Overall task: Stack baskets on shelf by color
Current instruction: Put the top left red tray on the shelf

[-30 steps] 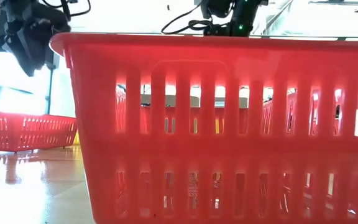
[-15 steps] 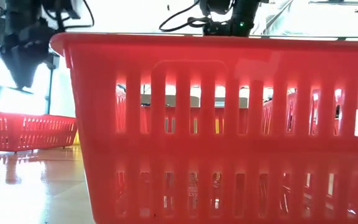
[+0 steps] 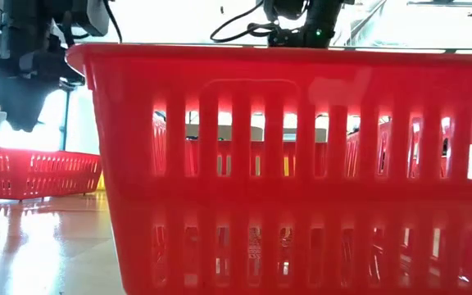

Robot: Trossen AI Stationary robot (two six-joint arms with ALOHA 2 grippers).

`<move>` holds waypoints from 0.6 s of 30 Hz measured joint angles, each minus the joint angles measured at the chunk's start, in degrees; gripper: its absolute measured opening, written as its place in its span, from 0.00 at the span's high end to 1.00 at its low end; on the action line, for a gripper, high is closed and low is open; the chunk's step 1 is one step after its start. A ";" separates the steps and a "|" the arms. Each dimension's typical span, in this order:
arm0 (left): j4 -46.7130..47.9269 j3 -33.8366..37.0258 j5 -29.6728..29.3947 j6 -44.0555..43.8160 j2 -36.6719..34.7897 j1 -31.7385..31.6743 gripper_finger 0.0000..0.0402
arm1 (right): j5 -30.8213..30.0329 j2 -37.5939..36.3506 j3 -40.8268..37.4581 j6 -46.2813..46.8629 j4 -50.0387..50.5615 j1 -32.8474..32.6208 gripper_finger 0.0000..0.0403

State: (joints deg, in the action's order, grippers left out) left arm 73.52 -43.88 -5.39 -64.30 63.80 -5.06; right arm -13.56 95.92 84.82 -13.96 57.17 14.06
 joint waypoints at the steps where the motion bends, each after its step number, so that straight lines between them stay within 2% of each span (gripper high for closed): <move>1: -0.07 0.00 0.00 -0.04 0.86 0.00 0.62 | 0.00 0.00 0.00 0.00 0.00 0.00 0.70; 18: -2.80 0.00 0.56 -1.11 16.08 -0.02 0.62 | 0.00 0.00 0.00 -0.22 0.02 0.00 0.70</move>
State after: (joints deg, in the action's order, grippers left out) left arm 70.73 -43.88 -4.83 -65.41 79.88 -5.08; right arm -13.56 95.92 84.82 -14.17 57.18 14.06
